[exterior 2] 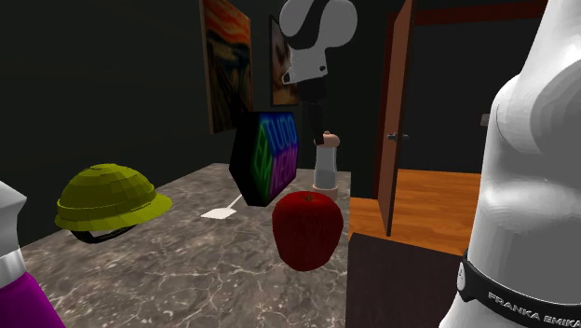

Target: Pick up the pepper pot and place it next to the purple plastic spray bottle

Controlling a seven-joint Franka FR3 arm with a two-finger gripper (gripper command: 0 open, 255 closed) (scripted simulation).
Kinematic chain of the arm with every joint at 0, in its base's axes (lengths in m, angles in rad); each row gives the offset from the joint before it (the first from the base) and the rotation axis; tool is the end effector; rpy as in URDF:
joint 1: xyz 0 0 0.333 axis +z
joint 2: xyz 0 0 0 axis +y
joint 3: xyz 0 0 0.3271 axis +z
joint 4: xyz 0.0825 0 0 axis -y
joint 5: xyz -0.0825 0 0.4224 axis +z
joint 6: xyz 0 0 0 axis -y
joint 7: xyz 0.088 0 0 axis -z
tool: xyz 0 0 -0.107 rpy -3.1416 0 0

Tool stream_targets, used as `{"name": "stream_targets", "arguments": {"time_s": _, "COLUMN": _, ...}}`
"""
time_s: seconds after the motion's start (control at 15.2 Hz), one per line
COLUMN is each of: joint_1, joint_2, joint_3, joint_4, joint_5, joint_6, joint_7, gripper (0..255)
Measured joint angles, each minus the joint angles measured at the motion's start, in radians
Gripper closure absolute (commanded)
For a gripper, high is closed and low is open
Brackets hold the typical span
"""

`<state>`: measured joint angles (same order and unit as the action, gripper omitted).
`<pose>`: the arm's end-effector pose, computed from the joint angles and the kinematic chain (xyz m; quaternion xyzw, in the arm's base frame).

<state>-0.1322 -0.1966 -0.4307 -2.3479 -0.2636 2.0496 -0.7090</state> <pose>0.4102 -0.2762 0.3834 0.9851 0.1457 -0.0882 0.0251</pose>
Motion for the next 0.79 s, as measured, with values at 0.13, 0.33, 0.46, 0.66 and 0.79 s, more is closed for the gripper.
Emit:
{"name": "stream_targets", "arguments": {"time_s": 0.13, "joint_1": 0.0, "joint_2": 0.0, "joint_3": 0.0, "joint_4": -0.001, "joint_5": 0.0, "joint_6": 0.001, "joint_7": 0.0, "gripper": 0}}
{"name": "stream_targets", "arguments": {"time_s": 0.33, "joint_1": 0.0, "joint_2": 0.0, "joint_3": 0.0, "joint_4": -0.001, "joint_5": 0.0, "joint_6": 0.002, "joint_7": 0.0, "gripper": 255}}
{"name": "stream_targets", "arguments": {"time_s": 0.46, "joint_1": 0.0, "joint_2": 0.0, "joint_3": 0.0, "joint_4": -0.001, "joint_5": 0.0, "joint_6": 0.002, "joint_7": 0.0, "gripper": 255}}
{"name": "stream_targets", "arguments": {"time_s": 0.66, "joint_1": 0.0, "joint_2": 0.0, "joint_3": 0.0, "joint_4": -0.001, "joint_5": 0.0, "joint_6": 0.002, "joint_7": 0.0, "gripper": 255}}
{"name": "stream_targets", "arguments": {"time_s": 0.79, "joint_1": 0.0, "joint_2": 0.0, "joint_3": 0.0, "joint_4": -0.001, "joint_5": 0.0, "joint_6": 0.002, "joint_7": 0.0, "gripper": 255}}
